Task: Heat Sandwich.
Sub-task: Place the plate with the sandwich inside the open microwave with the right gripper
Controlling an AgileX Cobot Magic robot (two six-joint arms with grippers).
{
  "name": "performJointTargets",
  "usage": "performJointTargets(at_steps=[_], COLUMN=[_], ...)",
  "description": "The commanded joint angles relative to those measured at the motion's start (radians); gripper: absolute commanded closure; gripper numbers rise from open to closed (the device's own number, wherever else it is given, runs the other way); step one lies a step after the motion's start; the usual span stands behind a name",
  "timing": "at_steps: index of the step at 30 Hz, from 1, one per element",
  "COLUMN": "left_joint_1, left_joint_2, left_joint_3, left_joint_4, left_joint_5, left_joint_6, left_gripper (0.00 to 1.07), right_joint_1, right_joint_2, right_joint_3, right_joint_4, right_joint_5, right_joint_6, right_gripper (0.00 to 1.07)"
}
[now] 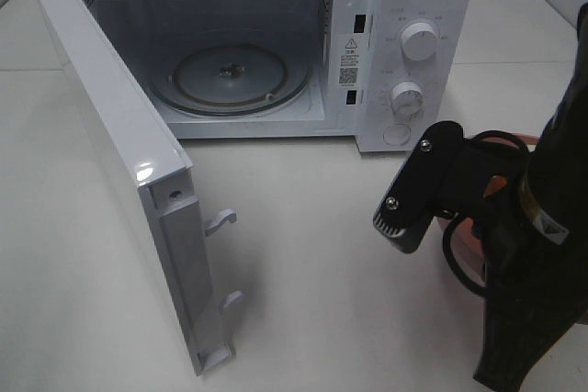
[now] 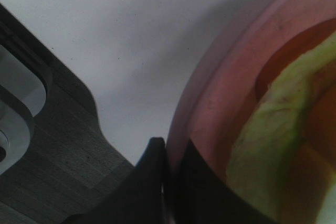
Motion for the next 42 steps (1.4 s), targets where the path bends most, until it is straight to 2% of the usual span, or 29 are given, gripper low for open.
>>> performJointTargets(at_steps=[1, 16, 27, 35, 42], left_joint_1=[-0.004, -0.004, -0.004, -0.004, -0.004], left_joint_2=[-0.026, -0.026, -0.026, -0.026, -0.026], left_joint_3=[0.003, 0.003, 0.003, 0.003, 0.003], left_joint_4=[-0.003, -0.003, -0.003, -0.003, -0.003], left_joint_5=[-0.008, -0.008, -0.008, -0.008, -0.008], left_joint_6=[-0.001, -0.001, -0.001, -0.001, -0.001], left_gripper=[0.03, 0.03, 0.03, 0.03, 0.03], right_joint_1=[0.016, 0.016, 0.016, 0.015, 0.008], right_joint_2=[-0.008, -0.008, -0.008, -0.007, -0.003], right_joint_3=[0.004, 0.004, 0.004, 0.004, 0.004], right_joint_4=[-0.035, -0.043, -0.058, -0.101, -0.113], right_joint_5=[0.014, -0.092, -0.198, -0.275, -0.303], right_joint_6=[-0.076, -0.43, -0.629, -0.648, -0.827], right_gripper=[1.07, 1.07, 1.07, 1.07, 1.07])
